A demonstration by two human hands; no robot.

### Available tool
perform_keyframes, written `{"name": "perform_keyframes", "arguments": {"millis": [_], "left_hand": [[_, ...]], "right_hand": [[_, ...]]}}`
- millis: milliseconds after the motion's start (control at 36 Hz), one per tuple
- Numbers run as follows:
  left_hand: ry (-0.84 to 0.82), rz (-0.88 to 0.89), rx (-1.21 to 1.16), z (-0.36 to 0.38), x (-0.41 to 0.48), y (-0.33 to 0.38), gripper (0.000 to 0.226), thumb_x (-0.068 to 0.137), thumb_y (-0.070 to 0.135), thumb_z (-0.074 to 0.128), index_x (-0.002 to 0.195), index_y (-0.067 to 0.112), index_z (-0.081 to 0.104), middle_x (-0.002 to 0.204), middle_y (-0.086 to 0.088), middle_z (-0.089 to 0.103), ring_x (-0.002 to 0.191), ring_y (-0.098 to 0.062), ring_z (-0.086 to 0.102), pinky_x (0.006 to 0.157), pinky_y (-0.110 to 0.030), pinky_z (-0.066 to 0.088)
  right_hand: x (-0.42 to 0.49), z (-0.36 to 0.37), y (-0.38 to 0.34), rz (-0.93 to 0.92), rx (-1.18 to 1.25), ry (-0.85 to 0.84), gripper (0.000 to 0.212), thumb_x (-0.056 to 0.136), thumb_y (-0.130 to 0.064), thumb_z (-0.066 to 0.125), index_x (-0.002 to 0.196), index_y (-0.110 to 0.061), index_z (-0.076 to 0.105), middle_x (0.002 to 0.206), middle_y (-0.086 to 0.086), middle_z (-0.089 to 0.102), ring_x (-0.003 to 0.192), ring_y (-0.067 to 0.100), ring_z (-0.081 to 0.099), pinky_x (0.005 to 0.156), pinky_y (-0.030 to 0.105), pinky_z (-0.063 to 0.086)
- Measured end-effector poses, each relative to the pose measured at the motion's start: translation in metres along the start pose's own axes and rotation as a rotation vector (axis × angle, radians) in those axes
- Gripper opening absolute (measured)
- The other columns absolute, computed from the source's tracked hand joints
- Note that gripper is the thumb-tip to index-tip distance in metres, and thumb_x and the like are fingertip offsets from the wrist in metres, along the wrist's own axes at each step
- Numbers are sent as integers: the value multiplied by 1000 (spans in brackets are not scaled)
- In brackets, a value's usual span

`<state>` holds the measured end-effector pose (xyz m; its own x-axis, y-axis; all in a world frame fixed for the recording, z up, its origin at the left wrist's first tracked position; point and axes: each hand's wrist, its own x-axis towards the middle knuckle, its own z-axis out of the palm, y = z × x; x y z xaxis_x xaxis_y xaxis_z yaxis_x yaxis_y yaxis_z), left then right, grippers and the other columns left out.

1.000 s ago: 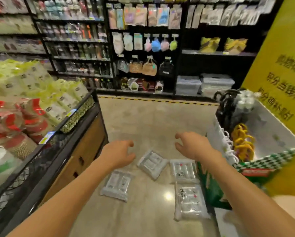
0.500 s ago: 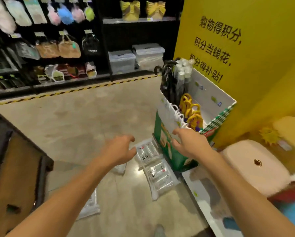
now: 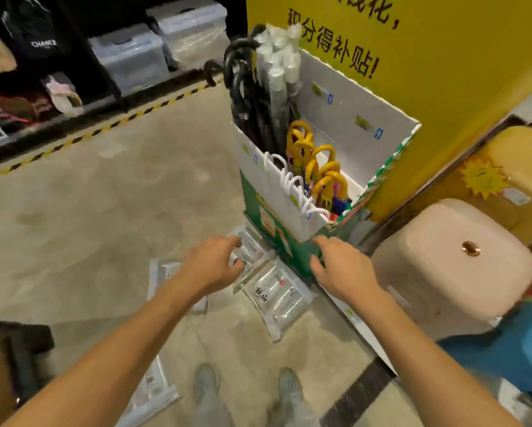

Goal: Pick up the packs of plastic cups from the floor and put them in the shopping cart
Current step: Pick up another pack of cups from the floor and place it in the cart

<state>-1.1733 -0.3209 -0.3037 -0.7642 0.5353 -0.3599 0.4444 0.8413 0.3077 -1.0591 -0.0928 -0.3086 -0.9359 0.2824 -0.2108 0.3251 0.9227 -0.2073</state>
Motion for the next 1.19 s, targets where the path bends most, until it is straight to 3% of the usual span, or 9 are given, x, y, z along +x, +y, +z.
{"name": "perform_keyframes", "arguments": {"millis": [194,278,361,667,889,1000,1056,1139,1194], "left_hand": [[-163,184,127,56,97,-43,49,90,40,47,135,23,53,128,-5,63,107,-24,63,88,-41,54],[-219,251,175,94,137,-66,55,84,47,38,133,26,51,126,-7,62,109,-28,61,86,-44,54],[-263,311,251,133,171,-83,48,93,40,45,139,27,47,130,-6,59,113,-27,60,85,-37,52],[-395,390,361,336,299,-143,54,98,38,47,149,26,34,140,-6,48,118,-28,57,95,-42,50],[-335,512,395,529,394,-203,68,97,38,48,155,28,15,143,-12,45,113,-30,60,93,-45,53],[-292,513,305,610,438,-227,73,96,58,32,153,45,-12,167,-9,-8,134,-35,49,105,-55,46],[-246,495,223,638,447,-231,71,93,69,19,155,47,-9,167,-8,-12,143,-36,36,109,-56,41],[-91,517,144,660,448,-226,68,95,67,21,157,45,1,165,-12,12,143,-41,33,108,-56,41],[-14,557,109,668,450,-228,63,99,60,25,156,47,2,167,-3,-11,150,-36,23,109,-48,38]], "right_hand": [[20,92,-2,271,126,-76,33,98,-37,41,127,-23,49,116,6,62,105,32,62,76,47,55],[31,142,0,349,153,-95,33,100,-39,39,127,-23,49,117,4,62,106,30,61,78,43,52],[42,194,3,432,211,-118,39,99,-41,38,132,-24,49,120,4,61,108,30,61,81,42,52],[93,436,51,502,230,-188,55,100,-43,38,152,-35,21,128,2,57,110,26,59,84,40,52],[135,639,107,632,326,-136,62,102,-51,33,155,-44,4,140,4,44,120,25,53,91,42,52],[151,718,130,730,347,-91,62,101,-59,26,153,-50,-5,156,10,26,135,31,42,104,44,45],[158,749,136,773,415,-20,63,98,-66,21,152,-54,-8,162,13,14,146,34,27,115,46,34],[166,788,138,784,534,116,63,97,-66,18,150,-56,-13,162,15,18,151,31,16,122,47,20],[168,803,136,791,613,197,62,96,-64,20,148,-60,-14,160,12,20,150,31,17,122,49,21]]}}
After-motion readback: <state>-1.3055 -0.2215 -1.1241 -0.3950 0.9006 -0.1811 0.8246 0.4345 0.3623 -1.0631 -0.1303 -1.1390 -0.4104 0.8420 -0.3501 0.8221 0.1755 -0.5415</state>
